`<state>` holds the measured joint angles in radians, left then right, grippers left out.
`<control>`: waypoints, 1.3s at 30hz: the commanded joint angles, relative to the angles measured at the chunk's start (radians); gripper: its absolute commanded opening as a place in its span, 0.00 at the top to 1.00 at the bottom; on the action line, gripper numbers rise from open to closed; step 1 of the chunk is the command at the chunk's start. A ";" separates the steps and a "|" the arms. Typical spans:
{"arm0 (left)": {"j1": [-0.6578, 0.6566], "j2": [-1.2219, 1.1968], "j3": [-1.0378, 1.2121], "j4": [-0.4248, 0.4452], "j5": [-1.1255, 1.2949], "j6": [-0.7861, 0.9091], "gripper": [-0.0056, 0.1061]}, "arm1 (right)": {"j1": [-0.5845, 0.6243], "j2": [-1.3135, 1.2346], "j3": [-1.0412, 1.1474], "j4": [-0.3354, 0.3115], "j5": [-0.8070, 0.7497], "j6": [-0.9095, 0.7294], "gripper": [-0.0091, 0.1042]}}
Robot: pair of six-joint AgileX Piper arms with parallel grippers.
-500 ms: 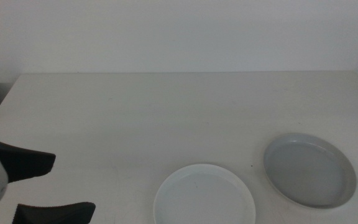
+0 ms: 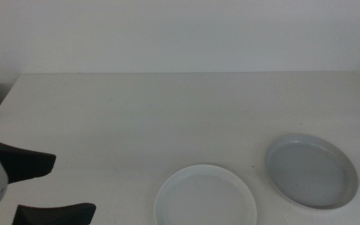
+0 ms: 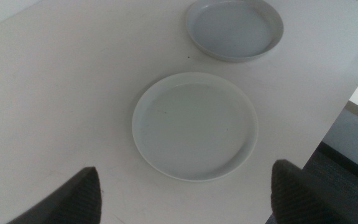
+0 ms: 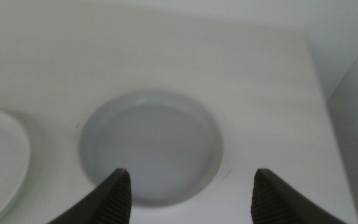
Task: Stack the three bowls on top of each other.
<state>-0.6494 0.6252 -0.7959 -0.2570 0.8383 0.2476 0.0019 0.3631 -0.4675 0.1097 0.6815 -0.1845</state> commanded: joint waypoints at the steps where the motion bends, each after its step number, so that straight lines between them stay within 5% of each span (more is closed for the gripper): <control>1: -0.001 0.002 -0.027 -0.014 -0.063 -0.010 0.01 | -0.008 0.117 -0.116 0.026 0.034 -0.004 0.48; 8: -0.001 0.002 -0.027 -0.014 -0.063 -0.010 0.01 | -0.008 0.429 -0.345 0.124 0.255 0.078 0.48; 16: -0.001 0.002 -0.027 -0.014 -0.063 -0.010 0.01 | -0.008 0.670 -0.484 0.130 0.314 0.256 0.48; 27: -0.001 0.002 -0.027 -0.014 -0.063 -0.010 0.01 | -0.008 0.935 -0.558 -0.054 0.317 0.283 0.48; 39: -0.001 0.002 -0.027 -0.014 -0.063 -0.010 0.01 | -0.019 1.214 -0.563 -0.086 0.254 0.271 0.50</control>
<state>-0.6494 0.6252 -0.7959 -0.2570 0.8383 0.2465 -0.0077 1.5818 -1.0013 0.0417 0.9550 0.0955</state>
